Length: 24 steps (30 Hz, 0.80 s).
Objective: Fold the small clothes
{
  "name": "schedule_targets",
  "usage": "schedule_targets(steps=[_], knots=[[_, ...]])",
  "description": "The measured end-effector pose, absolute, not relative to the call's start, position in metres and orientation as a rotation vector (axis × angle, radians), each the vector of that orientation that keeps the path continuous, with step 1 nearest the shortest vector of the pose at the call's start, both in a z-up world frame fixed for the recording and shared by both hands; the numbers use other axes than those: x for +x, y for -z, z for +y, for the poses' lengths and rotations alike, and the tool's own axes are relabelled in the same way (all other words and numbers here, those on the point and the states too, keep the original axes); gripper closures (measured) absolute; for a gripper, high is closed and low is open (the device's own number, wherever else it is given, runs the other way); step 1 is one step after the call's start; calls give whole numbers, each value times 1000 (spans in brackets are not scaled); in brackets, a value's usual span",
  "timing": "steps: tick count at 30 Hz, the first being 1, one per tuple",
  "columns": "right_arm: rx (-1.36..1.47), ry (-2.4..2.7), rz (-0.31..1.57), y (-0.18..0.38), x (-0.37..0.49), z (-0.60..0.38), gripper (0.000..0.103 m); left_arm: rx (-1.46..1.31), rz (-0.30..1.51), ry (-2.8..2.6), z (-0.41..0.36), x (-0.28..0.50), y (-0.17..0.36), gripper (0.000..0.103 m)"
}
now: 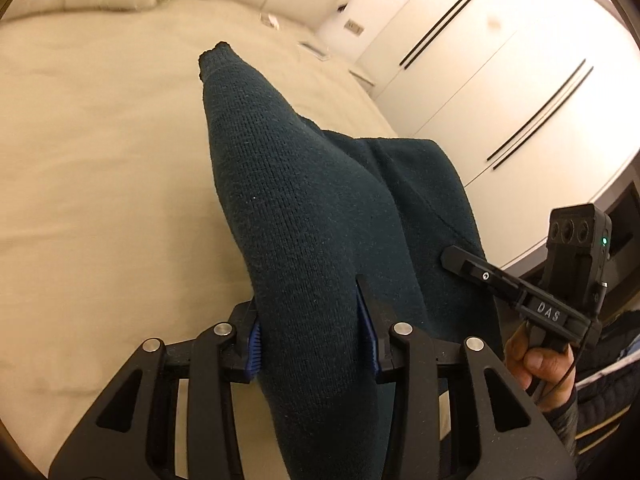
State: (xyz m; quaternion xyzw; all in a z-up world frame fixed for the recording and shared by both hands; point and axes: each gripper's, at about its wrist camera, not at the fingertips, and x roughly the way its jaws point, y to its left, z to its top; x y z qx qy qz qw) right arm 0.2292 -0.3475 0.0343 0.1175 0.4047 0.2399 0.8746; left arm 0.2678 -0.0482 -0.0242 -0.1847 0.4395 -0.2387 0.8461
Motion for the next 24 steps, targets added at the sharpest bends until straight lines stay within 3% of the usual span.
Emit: schedule_targets(steps=[7, 11, 15, 18, 24], knots=[[293, -608, 873, -13, 178, -305, 79, -336, 903, 437, 1, 199, 20, 67], [377, -621, 937, 29, 160, -302, 79, -370, 963, 408, 25, 181, 55, 66], [441, -557, 1064, 100, 154, -309, 79, -388, 1082, 346, 19, 180, 124, 63], [565, -552, 1052, 132, 150, -329, 71, -357, 1060, 310, 10, 178, 141, 56], [561, -528, 1024, 127, 148, -326, 61, -291, 1045, 266, -14, 161, 128, 49]])
